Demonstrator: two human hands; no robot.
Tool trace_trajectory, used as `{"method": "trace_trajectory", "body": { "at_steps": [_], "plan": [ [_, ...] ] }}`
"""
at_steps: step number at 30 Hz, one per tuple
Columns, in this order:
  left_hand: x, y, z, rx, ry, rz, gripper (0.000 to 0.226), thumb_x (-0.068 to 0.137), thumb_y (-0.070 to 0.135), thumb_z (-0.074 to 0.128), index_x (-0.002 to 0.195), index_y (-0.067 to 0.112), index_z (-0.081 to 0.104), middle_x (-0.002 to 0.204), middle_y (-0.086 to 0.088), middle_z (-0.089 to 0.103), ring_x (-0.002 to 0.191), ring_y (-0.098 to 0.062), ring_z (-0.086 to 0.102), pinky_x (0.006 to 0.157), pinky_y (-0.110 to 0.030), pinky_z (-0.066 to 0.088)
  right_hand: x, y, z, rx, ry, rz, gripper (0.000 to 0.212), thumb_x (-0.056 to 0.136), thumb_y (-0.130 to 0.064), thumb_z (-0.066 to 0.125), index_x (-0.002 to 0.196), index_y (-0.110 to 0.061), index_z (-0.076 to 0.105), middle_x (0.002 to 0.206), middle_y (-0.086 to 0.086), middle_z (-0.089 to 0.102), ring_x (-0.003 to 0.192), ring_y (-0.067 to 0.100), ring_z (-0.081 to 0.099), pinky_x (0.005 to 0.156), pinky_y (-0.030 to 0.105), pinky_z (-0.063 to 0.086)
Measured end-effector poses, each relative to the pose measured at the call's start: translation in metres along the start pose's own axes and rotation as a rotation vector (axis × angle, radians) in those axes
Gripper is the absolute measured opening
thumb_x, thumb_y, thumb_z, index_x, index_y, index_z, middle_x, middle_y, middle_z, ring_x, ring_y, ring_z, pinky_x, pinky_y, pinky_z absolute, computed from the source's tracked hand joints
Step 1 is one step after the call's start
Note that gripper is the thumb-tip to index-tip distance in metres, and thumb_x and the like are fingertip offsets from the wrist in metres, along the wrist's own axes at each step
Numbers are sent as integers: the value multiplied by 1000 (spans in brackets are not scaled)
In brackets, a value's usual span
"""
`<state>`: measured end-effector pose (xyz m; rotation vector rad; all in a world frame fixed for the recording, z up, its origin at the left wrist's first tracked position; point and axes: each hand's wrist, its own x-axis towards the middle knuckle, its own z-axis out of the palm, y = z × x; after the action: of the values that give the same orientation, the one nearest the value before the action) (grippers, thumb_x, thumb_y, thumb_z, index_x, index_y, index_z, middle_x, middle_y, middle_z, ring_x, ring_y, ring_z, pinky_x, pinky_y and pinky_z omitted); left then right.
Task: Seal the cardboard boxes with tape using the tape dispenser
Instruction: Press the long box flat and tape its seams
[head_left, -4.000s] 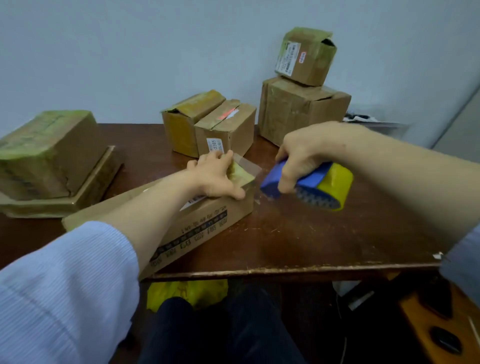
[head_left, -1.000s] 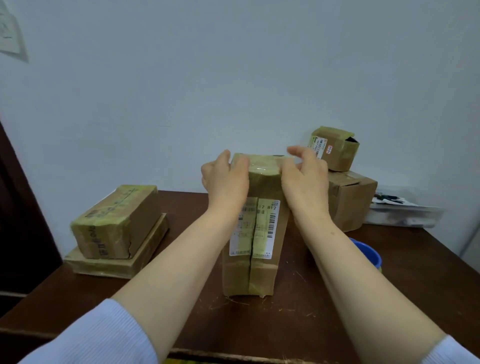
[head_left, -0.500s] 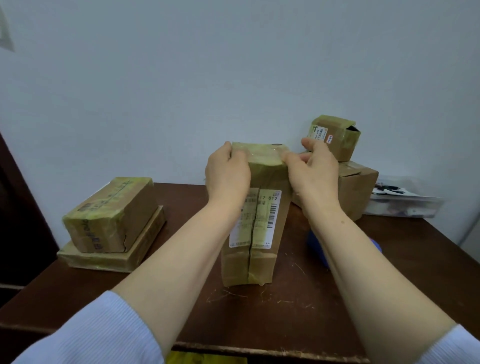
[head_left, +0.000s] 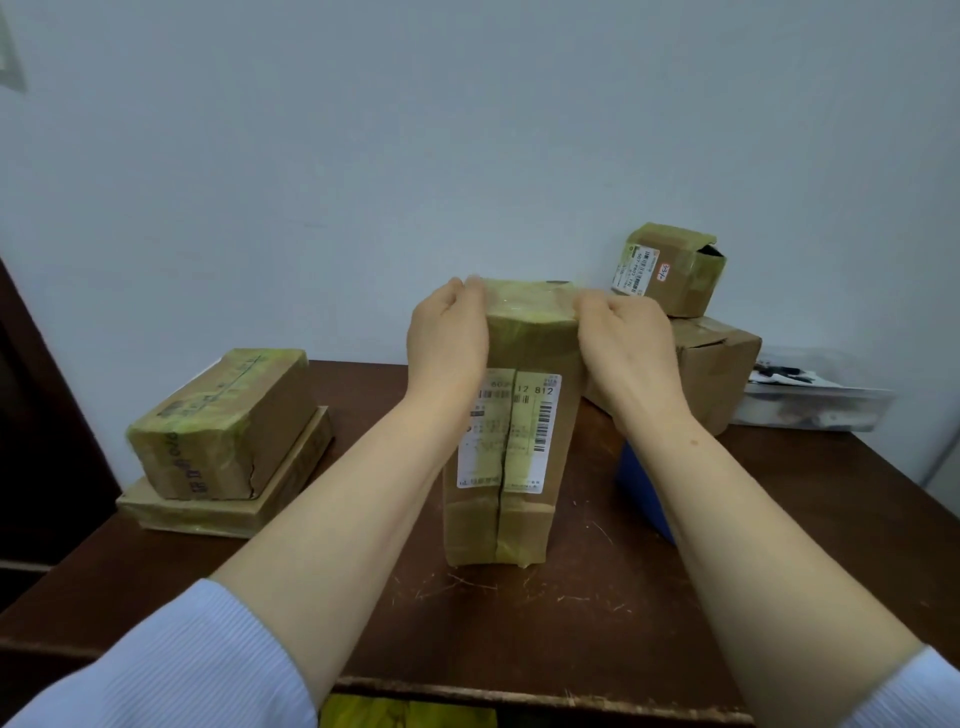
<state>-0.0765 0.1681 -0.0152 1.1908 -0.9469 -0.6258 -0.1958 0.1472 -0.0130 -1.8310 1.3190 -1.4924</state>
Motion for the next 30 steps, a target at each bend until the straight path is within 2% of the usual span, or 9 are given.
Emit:
{"method": "trace_trajectory", "body": {
  "at_steps": [3, 5, 7, 9, 11, 14, 20, 25, 30],
  "plan": [
    [1, 2, -3, 35, -14, 36, 12, 89, 19, 53, 77, 18, 56, 82, 4, 61, 79, -9, 57, 85, -37, 50, -1, -3, 2, -87, -41, -45, 56, 88, -39, 56, 44, -19, 29, 48, -3, 27, 55, 13, 28, 52, 30, 23],
    [0, 7, -3, 15, -30, -8, 12, 89, 14, 54, 95, 16, 65, 100, -1, 64, 98, -15, 57, 95, -37, 46, 2, 0, -2, -102, -30, -49, 52, 92, -28, 49, 45, -17, 29, 46, -3, 28, 52, 14, 28, 54, 30, 24],
    [0, 7, -6, -17, -77, -26, 39, 95, 18, 53, 134, 15, 53, 138, 2, 52, 124, -10, 47, 105, -26, 37, 4, 4, -9, -171, -29, -87, 46, 97, -29, 40, 53, -16, 40, 56, 0, 41, 55, 13, 35, 59, 31, 28],
    [-1, -1, -13, -16, -127, 125, 48, 96, 30, 54, 142, 31, 42, 150, 7, 36, 129, -2, 36, 99, -16, 33, 3, 8, -14, -166, -51, -127, 34, 98, -46, 37, 97, -21, 61, 95, 2, 54, 82, 9, 48, 75, 29, 38],
    [-4, -6, -23, 24, -219, 284, 40, 84, 41, 66, 121, 52, 55, 146, 8, 37, 130, -2, 35, 101, -19, 33, -3, 8, -17, -146, -121, -171, 47, 88, -62, 42, 128, -39, 49, 118, -1, 45, 102, 8, 47, 85, 27, 37],
    [-1, -6, -34, 108, -289, 330, 19, 76, 26, 78, 88, 38, 72, 131, 0, 55, 125, -5, 48, 93, -10, 40, -5, 8, -17, -277, -143, -295, 54, 75, -70, 50, 120, -41, 61, 118, -2, 58, 109, 11, 52, 89, 29, 43],
    [14, 4, -45, 293, -343, 381, 21, 78, 17, 76, 94, 30, 72, 118, -1, 67, 115, 3, 57, 106, -19, 39, 6, 5, -20, -290, -144, -395, 31, 83, -43, 66, 109, -28, 72, 103, -3, 69, 99, 12, 61, 87, 34, 48],
    [23, 12, -62, 196, -555, 307, 28, 79, 13, 68, 106, 12, 70, 117, -8, 68, 122, -2, 54, 105, -23, 41, 11, 8, -37, 206, -349, -189, 25, 83, -7, 68, 102, -24, 70, 92, -14, 70, 91, -5, 65, 89, 27, 54],
    [18, 7, -53, 197, -404, 333, 22, 69, 18, 78, 91, 18, 75, 109, 0, 71, 112, 0, 61, 102, -21, 44, 8, 3, -24, 114, -160, -150, 18, 67, -35, 82, 79, -24, 75, 83, -10, 73, 84, 4, 68, 82, 29, 55]
  ]
}}
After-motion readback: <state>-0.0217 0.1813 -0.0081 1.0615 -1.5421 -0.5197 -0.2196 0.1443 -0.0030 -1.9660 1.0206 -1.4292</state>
